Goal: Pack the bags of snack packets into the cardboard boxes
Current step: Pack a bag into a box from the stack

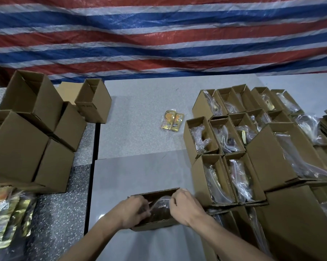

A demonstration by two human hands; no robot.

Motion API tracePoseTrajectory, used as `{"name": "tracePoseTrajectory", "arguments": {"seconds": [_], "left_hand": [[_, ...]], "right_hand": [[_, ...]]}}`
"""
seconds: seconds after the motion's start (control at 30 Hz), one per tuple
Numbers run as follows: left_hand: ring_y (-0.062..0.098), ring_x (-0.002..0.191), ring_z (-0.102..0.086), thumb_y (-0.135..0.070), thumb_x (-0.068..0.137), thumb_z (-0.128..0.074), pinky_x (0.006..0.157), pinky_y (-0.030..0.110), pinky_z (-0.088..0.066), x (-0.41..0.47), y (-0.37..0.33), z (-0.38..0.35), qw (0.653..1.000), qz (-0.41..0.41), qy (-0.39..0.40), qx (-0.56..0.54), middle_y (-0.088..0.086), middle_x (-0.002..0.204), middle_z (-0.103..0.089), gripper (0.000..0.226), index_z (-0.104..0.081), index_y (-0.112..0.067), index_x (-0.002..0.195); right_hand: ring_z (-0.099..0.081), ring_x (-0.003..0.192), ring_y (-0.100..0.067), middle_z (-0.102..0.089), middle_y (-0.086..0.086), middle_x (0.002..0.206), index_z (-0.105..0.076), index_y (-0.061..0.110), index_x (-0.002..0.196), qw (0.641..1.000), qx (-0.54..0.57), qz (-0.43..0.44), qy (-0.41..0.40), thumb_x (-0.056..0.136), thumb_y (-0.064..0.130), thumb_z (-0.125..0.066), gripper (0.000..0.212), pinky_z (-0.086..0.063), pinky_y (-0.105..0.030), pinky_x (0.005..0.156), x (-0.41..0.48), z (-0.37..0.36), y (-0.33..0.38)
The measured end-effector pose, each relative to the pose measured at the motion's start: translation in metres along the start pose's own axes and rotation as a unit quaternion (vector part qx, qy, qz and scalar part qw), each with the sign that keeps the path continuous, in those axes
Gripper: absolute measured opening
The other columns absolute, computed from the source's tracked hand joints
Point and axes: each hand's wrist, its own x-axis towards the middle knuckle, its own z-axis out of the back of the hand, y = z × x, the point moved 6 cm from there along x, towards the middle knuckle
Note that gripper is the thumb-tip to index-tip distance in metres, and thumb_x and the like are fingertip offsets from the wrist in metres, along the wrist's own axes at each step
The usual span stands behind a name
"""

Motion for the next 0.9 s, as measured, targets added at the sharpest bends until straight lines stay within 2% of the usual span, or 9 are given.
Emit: {"name": "tracePoseTrajectory", "arguments": {"seconds": [0.13,0.23,0.3,0.37,0.43,0.57,0.67,0.77,0.9], "left_hand": [[0.013,0.096,-0.054,-0.041,0.098,-0.047,0.080,0.023,-0.039,0.000,-0.004,0.001,0.998,0.016,-0.059,0.017,-0.010,0.103,-0.049,0.023,-0.059,-0.023,0.092],[0.023,0.107,-0.057,-0.034,0.095,-0.039,0.086,0.032,-0.041,0.003,-0.010,-0.002,0.995,0.043,-0.076,0.046,-0.002,0.115,-0.058,0.020,-0.053,-0.021,0.100],[0.028,0.108,-0.059,-0.030,0.095,-0.038,0.084,0.036,-0.041,0.005,-0.012,-0.004,0.992,0.075,-0.085,0.061,0.000,0.118,-0.063,0.016,-0.047,-0.022,0.105],[0.031,0.106,-0.061,-0.027,0.096,-0.038,0.079,0.038,-0.041,0.006,-0.014,-0.006,0.988,0.096,-0.087,0.087,0.001,0.115,-0.067,0.018,-0.044,-0.022,0.112],[0.031,0.105,-0.062,-0.025,0.095,-0.040,0.082,0.037,-0.044,0.007,-0.015,-0.008,0.983,0.119,-0.081,0.112,0.002,0.112,-0.069,0.020,-0.047,-0.025,0.113],[0.027,0.108,-0.061,-0.032,0.097,-0.044,0.089,0.034,-0.043,0.013,-0.016,-0.009,0.978,0.138,-0.088,0.128,0.001,0.113,-0.068,0.020,-0.058,-0.023,0.108],[0.023,0.106,-0.060,-0.038,0.099,-0.045,0.088,0.031,-0.043,0.010,-0.013,-0.007,0.984,0.114,-0.113,0.072,-0.002,0.113,-0.065,0.024,-0.062,-0.022,0.101],[0.015,0.101,-0.059,-0.029,0.097,-0.048,0.080,0.027,-0.046,0.000,-0.006,0.001,0.983,0.086,-0.161,-0.032,-0.010,0.106,-0.056,0.018,-0.064,-0.026,0.105],[0.016,0.095,-0.061,-0.017,0.099,-0.049,0.083,0.032,-0.048,-0.009,-0.002,0.007,0.977,0.065,-0.180,-0.099,-0.006,0.100,-0.058,0.020,-0.069,-0.020,0.100]], "right_hand": [[-0.043,0.120,-0.023,-0.057,-0.009,0.118,-0.067,0.008,0.109,0.996,-0.083,0.022,-0.019,0.098,0.023,-0.037,0.035,-0.040,-0.033,0.103,0.005,-0.009,0.006],[-0.044,0.122,-0.026,-0.057,-0.008,0.123,-0.063,0.011,0.119,0.990,-0.136,0.024,-0.023,0.094,0.011,-0.043,0.032,-0.041,-0.035,0.099,0.009,-0.011,0.010],[-0.048,0.120,-0.027,-0.062,-0.008,0.122,-0.058,0.014,0.124,0.986,-0.160,0.030,-0.022,0.088,0.005,-0.049,0.038,-0.040,-0.036,0.099,0.011,-0.012,0.013],[-0.052,0.117,-0.030,-0.067,-0.012,0.116,-0.051,0.014,0.125,0.981,-0.188,0.034,-0.020,0.085,0.005,-0.053,0.041,-0.039,-0.038,0.098,0.011,-0.015,0.014],[-0.052,0.116,-0.032,-0.069,-0.015,0.112,-0.048,0.013,0.125,0.976,-0.212,0.042,-0.014,0.086,0.008,-0.055,0.041,-0.037,-0.039,0.099,0.010,-0.020,0.013],[-0.052,0.116,-0.031,-0.067,-0.013,0.115,-0.054,0.012,0.119,0.974,-0.215,0.067,-0.006,0.088,0.012,-0.056,0.031,-0.034,-0.037,0.103,0.010,-0.022,0.012],[-0.052,0.117,-0.028,-0.062,-0.009,0.121,-0.052,0.014,0.121,0.981,-0.178,0.068,-0.032,0.085,0.006,-0.055,0.036,-0.036,-0.035,0.102,0.011,-0.014,0.009],[-0.049,0.117,-0.027,-0.057,-0.007,0.122,-0.053,0.014,0.122,0.983,-0.161,0.067,-0.052,0.082,0.005,-0.050,0.041,-0.038,-0.035,0.103,0.008,-0.006,0.007],[-0.045,0.113,-0.025,-0.050,-0.005,0.119,-0.055,0.016,0.117,0.982,-0.132,0.085,-0.106,0.079,0.018,-0.045,0.039,-0.038,-0.034,0.100,0.000,0.004,0.020]]}}
